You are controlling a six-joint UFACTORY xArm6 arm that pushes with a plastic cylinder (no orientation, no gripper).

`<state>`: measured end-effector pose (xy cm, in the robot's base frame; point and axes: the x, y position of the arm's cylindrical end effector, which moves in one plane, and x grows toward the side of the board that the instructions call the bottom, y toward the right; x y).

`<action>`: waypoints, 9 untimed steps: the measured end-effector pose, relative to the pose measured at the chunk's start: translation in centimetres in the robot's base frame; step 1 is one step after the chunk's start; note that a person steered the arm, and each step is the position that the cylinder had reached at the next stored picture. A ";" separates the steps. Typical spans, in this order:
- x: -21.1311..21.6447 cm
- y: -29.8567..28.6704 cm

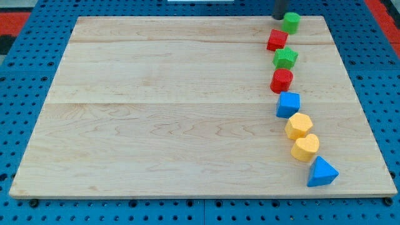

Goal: Place the green circle to the left side

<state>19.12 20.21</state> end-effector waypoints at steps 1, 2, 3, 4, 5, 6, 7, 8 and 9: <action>0.0 5.1; 0.1 10.9; 1.8 12.3; 4.5 10.5; 5.4 5.6; 4.0 2.3; 1.5 4.8; 0.0 5.8; 0.9 5.5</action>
<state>19.97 25.73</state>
